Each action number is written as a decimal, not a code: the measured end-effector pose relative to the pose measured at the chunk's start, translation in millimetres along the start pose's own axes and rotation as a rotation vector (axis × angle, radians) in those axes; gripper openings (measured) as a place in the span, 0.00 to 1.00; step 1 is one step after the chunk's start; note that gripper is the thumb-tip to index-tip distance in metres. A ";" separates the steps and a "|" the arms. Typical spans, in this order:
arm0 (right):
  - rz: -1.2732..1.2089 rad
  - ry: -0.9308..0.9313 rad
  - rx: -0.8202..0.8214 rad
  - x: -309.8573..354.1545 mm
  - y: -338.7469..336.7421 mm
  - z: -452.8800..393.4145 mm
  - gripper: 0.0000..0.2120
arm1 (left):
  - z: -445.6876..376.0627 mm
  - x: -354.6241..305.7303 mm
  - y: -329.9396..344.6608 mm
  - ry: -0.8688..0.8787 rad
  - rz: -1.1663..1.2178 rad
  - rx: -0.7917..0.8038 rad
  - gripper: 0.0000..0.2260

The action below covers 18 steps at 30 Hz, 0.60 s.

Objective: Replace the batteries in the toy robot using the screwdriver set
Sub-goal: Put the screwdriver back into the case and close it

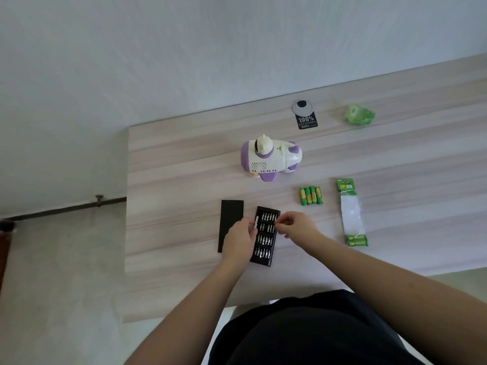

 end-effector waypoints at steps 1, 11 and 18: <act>0.012 0.003 0.006 -1.1 -0.1 -0.6 0.05 | -0.1 -0.5 0.3 0.009 -0.010 -0.002 0.07; 0.131 -0.051 0.044 -1.1 3.7 0.4 0.03 | -1.4 1.2 3.4 0.021 -0.018 -0.020 0.08; 0.211 -0.081 0.046 2.6 5.3 3.4 0.04 | -9.6 1.5 6.9 -0.044 0.034 -0.015 0.10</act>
Point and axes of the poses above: each hand's wrist, its own z-axis away from the middle knuckle, its own y-axis out of the palm, x = y × z, the point moved 6 cm from there along -z, towards the middle knuckle, and after that the axes turned 9 degrees about -z, right-handed, at the moved point
